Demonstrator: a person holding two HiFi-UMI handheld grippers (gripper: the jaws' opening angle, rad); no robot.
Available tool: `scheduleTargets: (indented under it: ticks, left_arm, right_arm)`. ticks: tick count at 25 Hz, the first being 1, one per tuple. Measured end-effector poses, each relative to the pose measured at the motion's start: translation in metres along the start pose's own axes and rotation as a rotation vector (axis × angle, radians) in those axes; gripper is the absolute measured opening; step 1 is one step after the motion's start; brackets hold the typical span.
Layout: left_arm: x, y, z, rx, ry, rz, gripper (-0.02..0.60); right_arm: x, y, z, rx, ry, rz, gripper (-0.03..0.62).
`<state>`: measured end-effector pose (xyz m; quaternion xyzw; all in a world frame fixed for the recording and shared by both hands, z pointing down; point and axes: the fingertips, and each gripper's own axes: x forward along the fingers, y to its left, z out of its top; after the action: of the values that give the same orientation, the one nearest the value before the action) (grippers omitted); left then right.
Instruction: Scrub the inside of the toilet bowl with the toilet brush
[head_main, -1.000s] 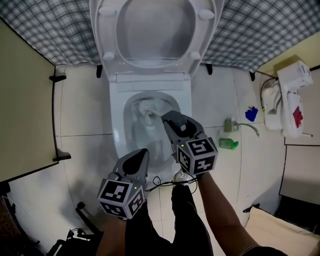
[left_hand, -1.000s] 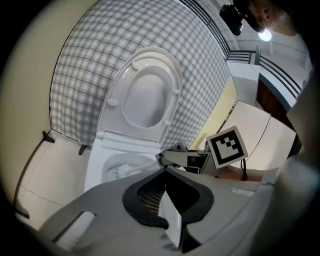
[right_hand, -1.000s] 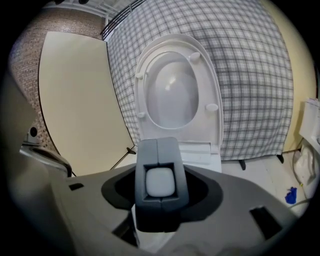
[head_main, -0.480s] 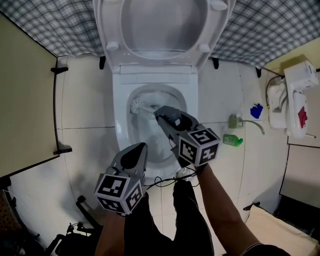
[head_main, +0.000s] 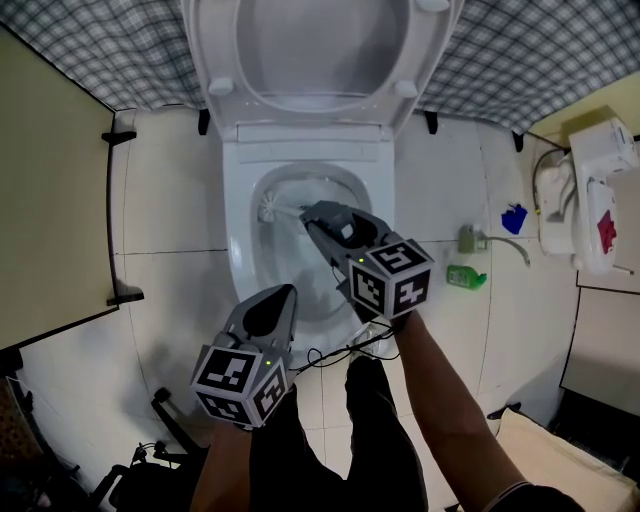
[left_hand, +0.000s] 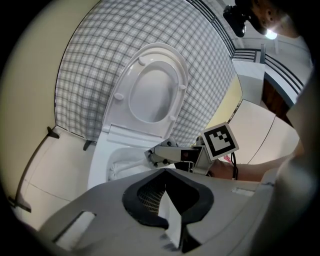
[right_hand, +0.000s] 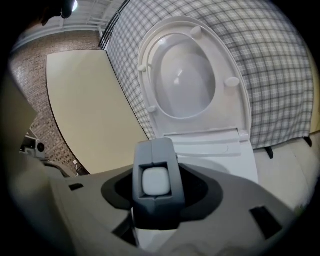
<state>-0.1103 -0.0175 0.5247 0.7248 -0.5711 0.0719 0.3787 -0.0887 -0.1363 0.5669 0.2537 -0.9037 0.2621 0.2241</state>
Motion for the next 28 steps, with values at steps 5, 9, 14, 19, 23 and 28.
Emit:
scheduleTargets:
  ticks: [5,9,14,19,23,28]
  left_arm:
    - [-0.002,0.004,-0.003,-0.004,-0.002,0.013,0.009]
    - [-0.005,0.002,-0.007,-0.006,0.001,0.014,0.009]
    - [-0.008,0.005,-0.011,-0.010,0.007,0.021,0.009]
    - [-0.011,0.008,-0.012,-0.013,0.006,0.026,0.009]
    - [-0.012,0.012,-0.014,-0.024,0.004,0.028,0.009]
    - [-0.011,0.017,-0.016,-0.028,0.002,0.031,0.009]
  right_arm:
    - [0.002,0.003,-0.001,-0.027,0.025,0.017,0.225]
    - [-0.001,0.015,-0.006,-0.095,0.059,0.036,0.225]
    - [-0.003,0.032,-0.015,-0.195,0.101,0.002,0.224]
    - [0.001,0.019,-0.024,-0.240,0.149,-0.086,0.224]
    - [0.010,-0.006,-0.061,-0.228,0.252,-0.156,0.224]
    - [0.011,-0.010,-0.076,-0.247,0.262,-0.169,0.224]
